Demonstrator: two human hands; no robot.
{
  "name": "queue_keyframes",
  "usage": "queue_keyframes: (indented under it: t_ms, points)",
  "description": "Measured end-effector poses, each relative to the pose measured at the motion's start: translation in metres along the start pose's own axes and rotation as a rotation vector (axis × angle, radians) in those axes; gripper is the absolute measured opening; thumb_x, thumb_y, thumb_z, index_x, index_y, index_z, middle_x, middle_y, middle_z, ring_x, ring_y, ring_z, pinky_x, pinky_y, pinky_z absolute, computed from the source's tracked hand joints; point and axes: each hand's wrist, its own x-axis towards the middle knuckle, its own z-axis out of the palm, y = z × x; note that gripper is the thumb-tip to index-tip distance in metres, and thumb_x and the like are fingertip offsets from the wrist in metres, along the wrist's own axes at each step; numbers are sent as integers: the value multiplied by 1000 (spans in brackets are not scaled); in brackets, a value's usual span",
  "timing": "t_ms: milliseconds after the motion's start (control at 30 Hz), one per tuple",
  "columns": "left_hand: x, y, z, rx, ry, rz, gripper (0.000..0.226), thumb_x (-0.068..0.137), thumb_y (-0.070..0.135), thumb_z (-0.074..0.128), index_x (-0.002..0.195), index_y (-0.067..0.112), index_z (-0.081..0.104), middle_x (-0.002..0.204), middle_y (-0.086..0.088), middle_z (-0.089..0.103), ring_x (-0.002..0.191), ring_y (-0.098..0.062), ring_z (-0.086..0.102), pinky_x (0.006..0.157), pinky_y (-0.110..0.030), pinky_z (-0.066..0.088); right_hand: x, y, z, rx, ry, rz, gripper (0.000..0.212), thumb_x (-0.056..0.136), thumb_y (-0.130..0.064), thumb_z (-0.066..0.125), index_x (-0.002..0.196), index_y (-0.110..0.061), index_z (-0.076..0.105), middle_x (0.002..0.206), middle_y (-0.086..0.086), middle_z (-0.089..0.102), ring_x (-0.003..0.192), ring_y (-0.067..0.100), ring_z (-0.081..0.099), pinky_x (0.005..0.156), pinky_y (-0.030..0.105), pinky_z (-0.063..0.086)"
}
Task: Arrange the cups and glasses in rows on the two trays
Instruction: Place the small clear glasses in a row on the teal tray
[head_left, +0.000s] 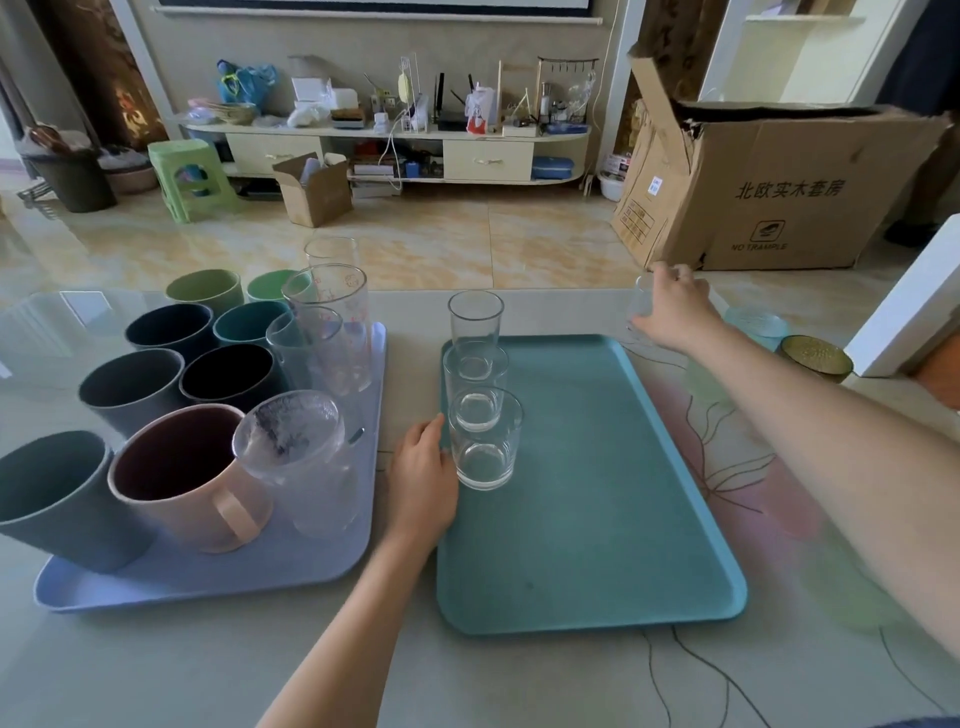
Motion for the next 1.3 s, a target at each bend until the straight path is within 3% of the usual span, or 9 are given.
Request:
queue_keyframes:
  t_ms: [200,400,533,700,800,900,1067,1167,1300]
  points:
    - [4,-7,6,-80,39,16,32,86,-2,52,116,5,63,111,-7,61,96,-26,58,79,-28,44,49,7,22,-122,-79,114,90,84,-53,59,148,-15,8,155,21,9,138,43,19,105,53,31]
    - [6,-12,9,-67,61,36,33,86,-2,53,116,6,63,105,-2,61,91,-23,59,73,-24,38,71,9,41,-165,-174,190,78,93,-53,41,150,-21,-2,159,13,-5,143,46,1,110,54,23]
    - [6,-13,9,-79,68,48,34,86,-2,54,117,9,64,104,-1,61,91,-22,59,75,-26,42,73,11,50,-140,-74,155,60,95,-41,44,145,-19,18,155,17,8,136,47,16,101,54,35]
    - [6,-13,9,-61,71,64,36,86,-1,55,119,10,63,105,-1,62,92,-22,59,77,-28,44,68,10,49,-32,-5,106,34,92,-29,54,119,-19,36,134,24,30,123,42,29,87,48,42]
    - [7,-14,9,-63,69,53,36,86,0,55,119,11,63,106,-1,62,93,-24,59,80,-32,47,64,6,47,36,-17,103,39,85,-26,60,116,-19,37,123,25,40,119,41,32,81,42,38]
    - [7,-15,9,-62,66,44,36,87,2,54,121,11,62,111,-1,63,96,-24,59,83,-35,48,55,6,38,108,-8,86,52,81,-22,66,124,-21,37,126,23,39,120,41,32,76,39,35]
    - [8,-15,9,-55,56,19,34,87,1,53,119,7,63,111,-7,64,96,-28,59,78,-31,43,8,1,18,154,127,-70,68,77,-22,68,133,-26,31,121,20,44,116,37,35,75,37,42]
    - [5,-10,5,-110,31,1,32,89,2,51,119,7,63,116,-6,65,103,-26,59,84,-30,44,-33,-9,4,226,164,-146,69,77,-23,67,136,-28,31,121,15,46,117,33,35,74,33,39]
    - [-5,-4,-1,-141,-13,21,30,94,4,47,115,12,66,119,-3,66,108,-24,59,85,-28,42,-97,-21,-12,312,95,-219,72,76,-26,71,136,-30,31,117,10,49,113,28,39,76,31,34]
